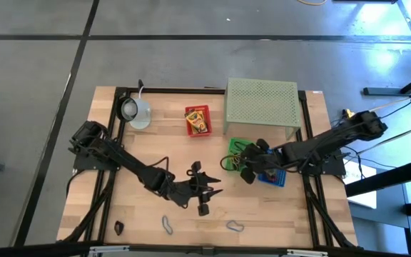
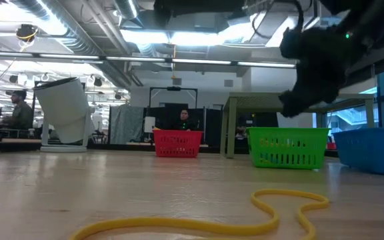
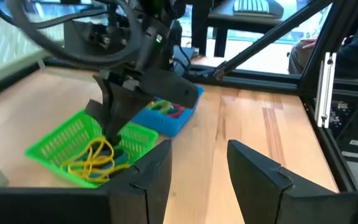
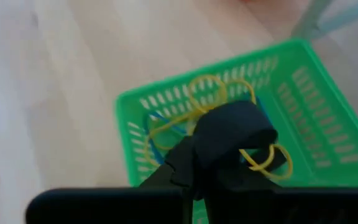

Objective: Pick & Place Office Desk Supplies
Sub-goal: Put the black rubber band into the green bin

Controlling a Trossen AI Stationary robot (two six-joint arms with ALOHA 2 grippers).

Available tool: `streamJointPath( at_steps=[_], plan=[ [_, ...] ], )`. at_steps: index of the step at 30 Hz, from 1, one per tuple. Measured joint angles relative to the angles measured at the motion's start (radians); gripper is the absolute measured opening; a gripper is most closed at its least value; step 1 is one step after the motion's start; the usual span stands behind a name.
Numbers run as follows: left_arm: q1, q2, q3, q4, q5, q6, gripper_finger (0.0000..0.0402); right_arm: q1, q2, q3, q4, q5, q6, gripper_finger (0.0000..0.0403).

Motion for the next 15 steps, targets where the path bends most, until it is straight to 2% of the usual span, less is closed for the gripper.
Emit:
streamJointPath(
  at_steps=[5,8,15],
  plan=[
    [-0.007,0.0,0.0,-0.072,0.001,-0.079,0.0149,-0.031,0.037,-0.034,-0.001,-0.043,0.058,0.0015],
    [-0.016,0.0,0.0,-0.104,0.002,-0.108,0.0149,-0.044,0.055,-0.036,0.02,-0.079,0.049,0.0015],
    [-0.042,0.0,0.0,-0.12,0.002,-0.117,0.0149,-0.05,0.055,-0.036,0.114,-0.081,0.002,0.0015]
  ],
)
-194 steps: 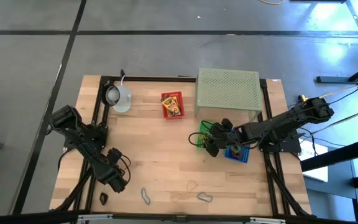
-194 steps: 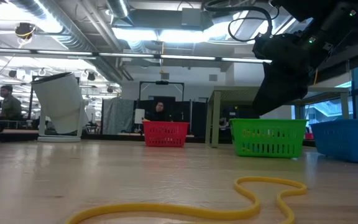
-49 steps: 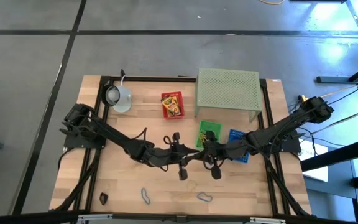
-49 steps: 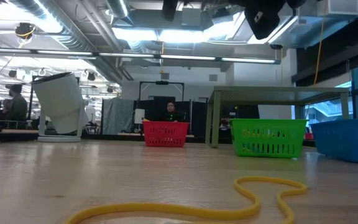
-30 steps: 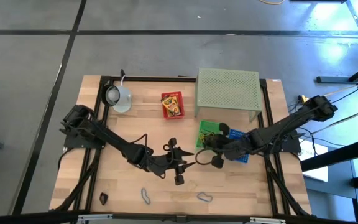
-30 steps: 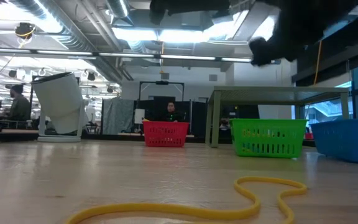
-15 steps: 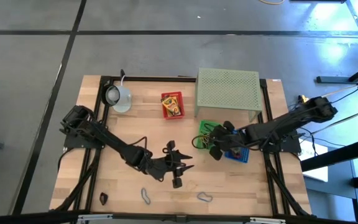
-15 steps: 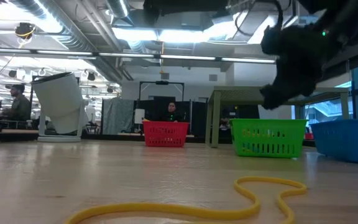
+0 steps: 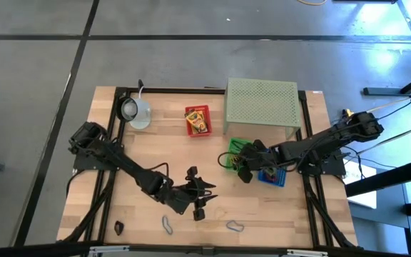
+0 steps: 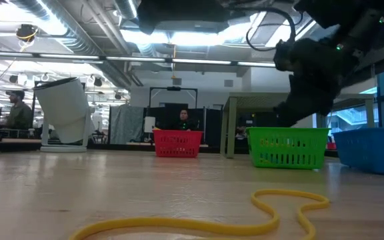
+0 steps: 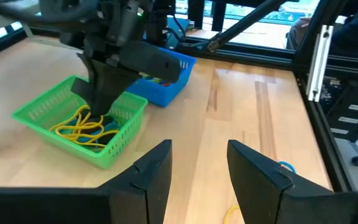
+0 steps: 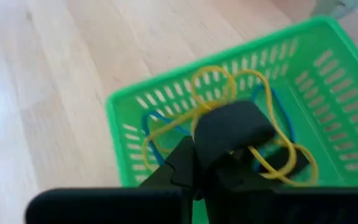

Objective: Pick & Place Office Desk Supplies
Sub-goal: Put the black rubber band into the green bin, then put the blue rubber band into the green bin

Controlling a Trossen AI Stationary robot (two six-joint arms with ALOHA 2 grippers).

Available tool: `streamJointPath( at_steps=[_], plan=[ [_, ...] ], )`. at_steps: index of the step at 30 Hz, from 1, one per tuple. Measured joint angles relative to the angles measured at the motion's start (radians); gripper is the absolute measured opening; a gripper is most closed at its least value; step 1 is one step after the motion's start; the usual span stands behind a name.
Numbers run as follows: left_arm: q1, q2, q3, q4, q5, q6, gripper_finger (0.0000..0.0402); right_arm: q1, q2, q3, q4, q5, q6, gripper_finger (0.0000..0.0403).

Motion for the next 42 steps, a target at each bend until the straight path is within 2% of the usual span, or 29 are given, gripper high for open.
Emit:
streamJointPath(
  at_steps=[5,13,22,32,42],
  plan=[
    [-0.026,0.0,0.0,-0.037,0.0,-0.046,0.0149,0.0,0.0,0.0,0.018,0.007,-0.005,0.0027],
    [-0.093,0.0,0.0,-0.208,0.008,-0.253,0.0149,0.0,0.0,0.0,0.018,0.009,-0.005,0.0068],
    [-0.194,0.0,0.0,-0.353,0.153,-0.454,0.0149,0.0,0.0,0.001,0.018,0.01,-0.005,0.0121],
    [-0.306,0.0,0.0,-0.389,0.133,-0.717,0.0154,0.0,0.0,0.001,0.021,0.082,0.0,0.0184],
    [-0.431,0.0,-0.009,-0.483,0.107,-0.819,0.0185,0.0,0.0,0.002,0.029,0.082,0.0,0.0224]
  ],
)
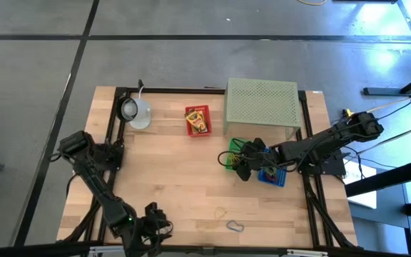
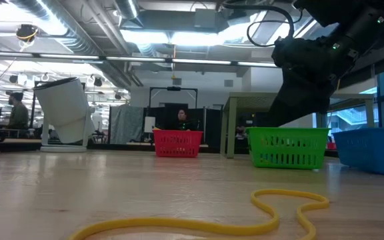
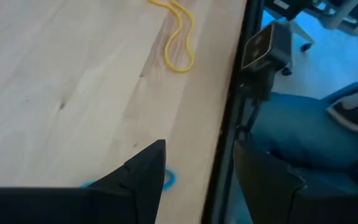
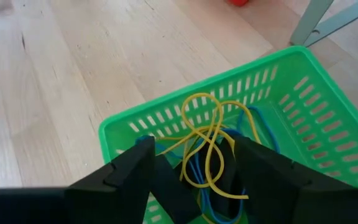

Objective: Pick & Place Office Desk Supplies
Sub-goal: Put the blue rubber band into the green bin

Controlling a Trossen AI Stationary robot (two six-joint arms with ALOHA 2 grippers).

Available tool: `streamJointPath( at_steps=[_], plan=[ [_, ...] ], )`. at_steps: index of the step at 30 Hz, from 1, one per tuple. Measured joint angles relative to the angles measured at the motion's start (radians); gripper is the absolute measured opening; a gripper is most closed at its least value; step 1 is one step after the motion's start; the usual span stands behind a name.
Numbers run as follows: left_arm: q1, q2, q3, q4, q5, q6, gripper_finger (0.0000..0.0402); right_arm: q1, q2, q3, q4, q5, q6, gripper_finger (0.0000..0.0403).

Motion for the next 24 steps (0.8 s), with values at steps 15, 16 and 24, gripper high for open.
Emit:
streamJointPath(
  at_steps=[15,16,24],
  plan=[
    [-0.04,0.0,-0.129,-0.011,-0.029,0.208,0.0187,0.0,0.0,0.0,0.008,0.0,0.002,0.0225],
    [-0.036,0.0,-0.14,-0.01,-0.029,0.201,0.0187,0.0,0.0,0.0,0.007,0.0,0.002,0.0224],
    [-0.029,0.0,-0.214,0.019,-0.024,0.144,0.0187,0.0,0.0,0.0,0.008,0.0,0.002,0.0225]
  ],
)
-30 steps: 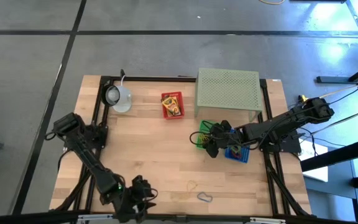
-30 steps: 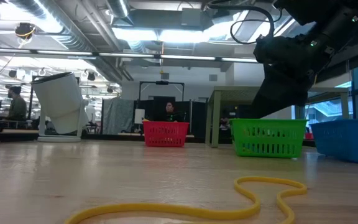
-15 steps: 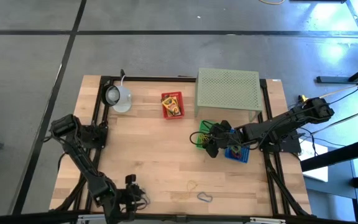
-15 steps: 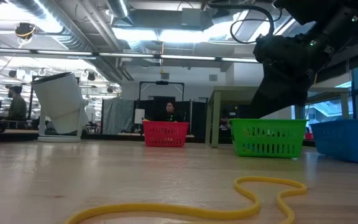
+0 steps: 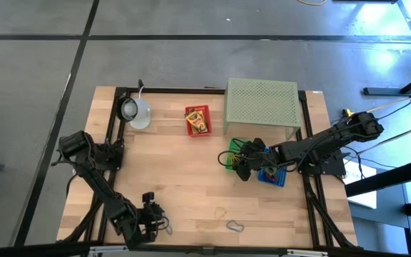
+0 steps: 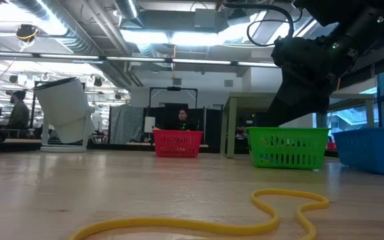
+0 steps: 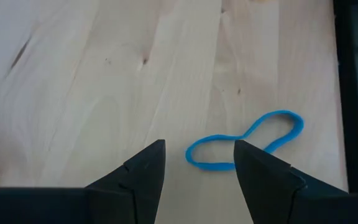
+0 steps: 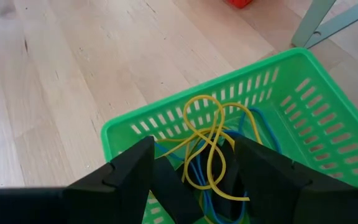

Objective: Pick & Place Office Desk Supplies
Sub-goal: Put the blue rubber band into the green bin

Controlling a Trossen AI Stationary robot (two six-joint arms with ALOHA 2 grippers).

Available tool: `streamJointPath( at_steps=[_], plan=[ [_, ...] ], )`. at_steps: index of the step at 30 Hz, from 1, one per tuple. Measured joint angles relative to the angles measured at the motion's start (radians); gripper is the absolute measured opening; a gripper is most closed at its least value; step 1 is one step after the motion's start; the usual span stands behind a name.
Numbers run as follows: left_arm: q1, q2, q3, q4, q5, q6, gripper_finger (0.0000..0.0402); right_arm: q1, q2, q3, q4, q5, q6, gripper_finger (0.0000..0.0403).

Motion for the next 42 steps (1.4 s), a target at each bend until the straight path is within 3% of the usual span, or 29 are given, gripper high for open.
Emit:
streamJointPath(
  at_steps=[10,19,25,33,42],
  plan=[
    [0.0,0.021,-0.044,0.056,0.007,0.014,0.0187,0.0,0.0,0.0,0.0,0.0,0.0,0.0224],
    [-0.005,0.117,-0.038,0.12,-0.085,0.048,0.0181,0.0,0.0,0.0,0.0,0.0,0.0,0.0223],
    [-0.001,0.123,-0.031,0.126,-0.082,0.049,0.0131,0.0,0.0,0.0,0.006,0.0,0.0,0.0223],
    [0.0,0.126,-0.021,0.128,-0.072,0.044,0.0015,0.0,0.0,0.0,0.011,0.0,0.0,0.0223],
    [0.001,0.111,-0.028,0.229,-0.19,0.185,0.0003,0.0,0.0,0.0,0.044,0.0,0.0,0.0223]
  ],
)
